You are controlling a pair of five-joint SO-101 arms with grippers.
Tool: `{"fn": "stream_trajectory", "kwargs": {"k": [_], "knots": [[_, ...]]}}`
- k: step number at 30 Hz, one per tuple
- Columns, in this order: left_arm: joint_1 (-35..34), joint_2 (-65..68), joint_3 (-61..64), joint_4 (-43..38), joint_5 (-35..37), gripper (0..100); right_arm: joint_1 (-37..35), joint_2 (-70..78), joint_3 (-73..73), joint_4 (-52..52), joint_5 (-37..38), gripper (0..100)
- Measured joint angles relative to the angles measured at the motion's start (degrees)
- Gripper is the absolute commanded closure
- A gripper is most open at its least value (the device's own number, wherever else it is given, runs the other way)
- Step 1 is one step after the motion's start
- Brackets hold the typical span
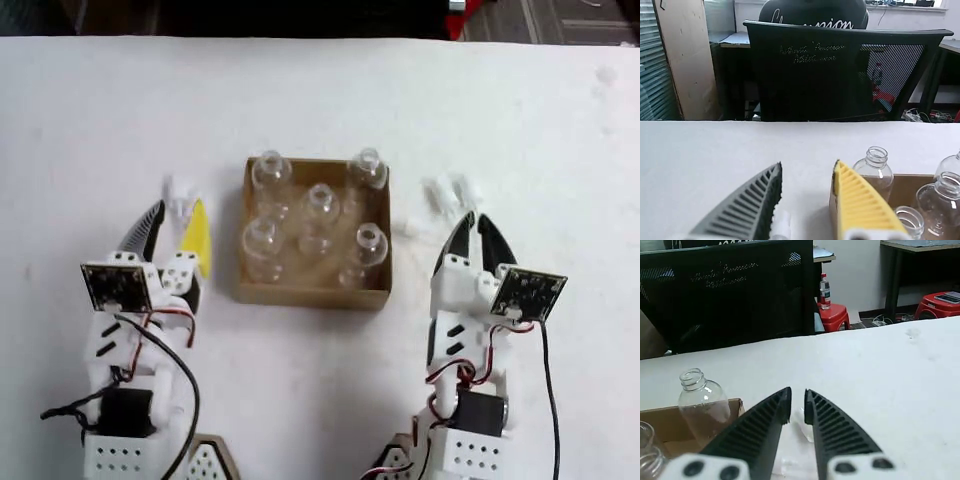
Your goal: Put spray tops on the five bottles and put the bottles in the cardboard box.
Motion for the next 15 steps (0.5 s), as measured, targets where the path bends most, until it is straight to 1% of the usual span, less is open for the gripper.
{"fn": "stream_trajectory", "kwargs": {"k": [4,7,11,15], "knots": [[0.0,0.0,-0.7,1.1,-1.1,84,0.0,0.0,0.6,-0.3,0.0,87.2],[0.6,0.0,-4.7,5.8,-4.6,84,0.0,0.0,0.7,-0.3,0.0,87.2],[2.5,0.0,-10.2,11.1,-6.2,84,0.0,0.0,1.0,-0.3,0.0,87.2],[2.9,0.0,-14.5,12.0,-6.5,84,0.0,0.0,1.0,-0.3,0.0,87.2]]}}
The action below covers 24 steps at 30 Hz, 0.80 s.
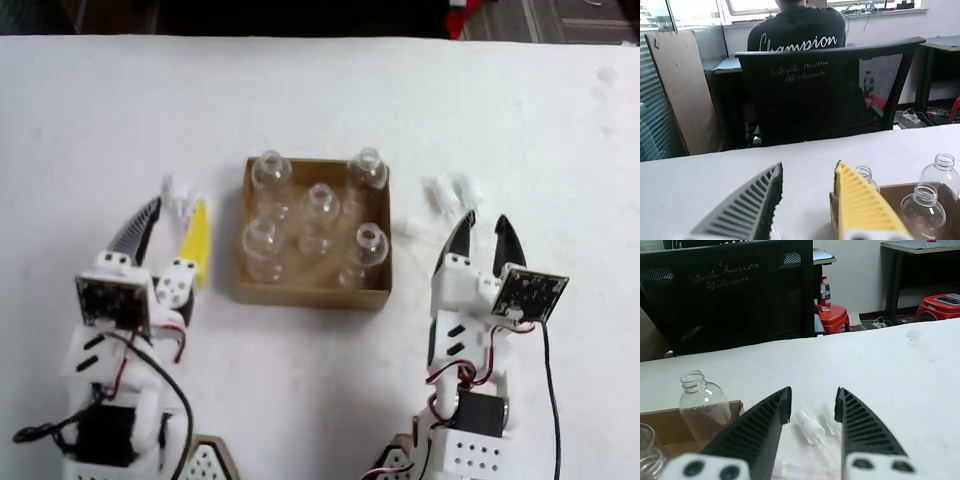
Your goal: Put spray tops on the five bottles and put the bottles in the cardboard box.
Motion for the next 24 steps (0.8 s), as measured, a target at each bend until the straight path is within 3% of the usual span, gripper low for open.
{"fn": "stream_trajectory", "kwargs": {"k": [8,18,24], "knots": [[0.4,-0.6,-9.7,7.7,-7.6,84,0.0,0.0,0.0,0.0,0.0,87.2],[0.4,-0.6,-14.2,10.4,-8.5,84,-1.8,0.1,0.0,0.0,0.2,87.2],[0.3,11.6,-21.4,10.4,-8.5,84,-1.8,0.1,0.0,0.0,0.2,87.2]]}}
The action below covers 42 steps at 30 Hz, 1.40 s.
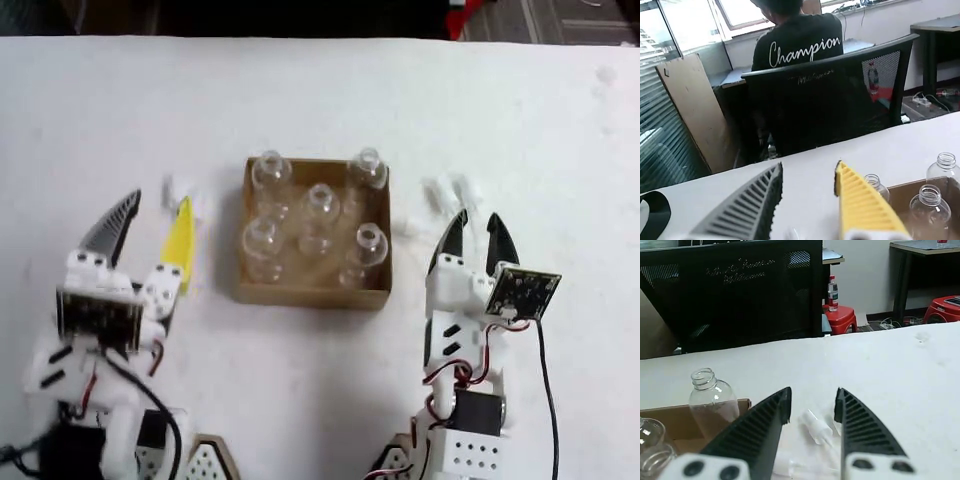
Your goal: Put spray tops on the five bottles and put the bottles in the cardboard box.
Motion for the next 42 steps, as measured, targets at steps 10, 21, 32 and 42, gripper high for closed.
{"fn": "stream_trajectory", "kwargs": {"k": [10,21,32,42], "knots": [[-0.1,42.4,-28.0,10.8,0.0,84,0.0,0.0,0.0,0.0,0.0,87.2],[-0.1,57.1,-43.7,17.7,0.1,84,0.0,0.0,0.0,0.0,0.0,87.2],[-7.7,57.6,-44.3,16.6,11.5,84,0.0,0.0,0.0,0.0,0.0,87.2],[-7.3,63.2,-50.7,17.8,2.6,84,0.1,0.0,0.0,0.0,0.0,87.2]]}}
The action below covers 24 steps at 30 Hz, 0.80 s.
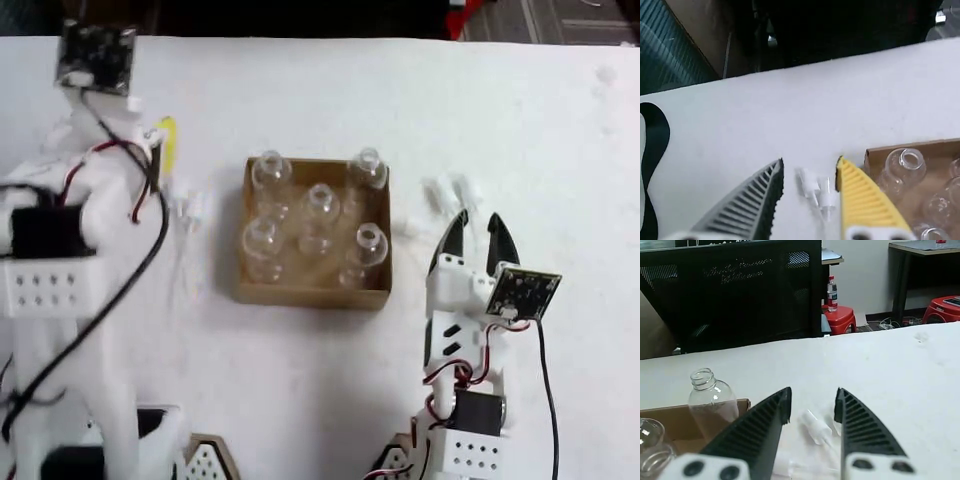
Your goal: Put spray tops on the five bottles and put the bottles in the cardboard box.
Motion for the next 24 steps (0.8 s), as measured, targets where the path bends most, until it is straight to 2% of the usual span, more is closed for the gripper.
{"fn": "stream_trajectory", "kwargs": {"k": [5,15,24], "knots": [[0.0,14.8,-9.9,6.0,-4.0,84,0.1,0.0,0.0,0.0,0.0,87.2],[0.0,42.7,-39.7,22.9,-4.7,84,-0.3,0.0,0.0,0.0,0.0,87.2],[0.0,61.5,-56.2,24.5,-4.7,84,-0.4,0.0,0.0,0.0,0.0,87.2]]}}
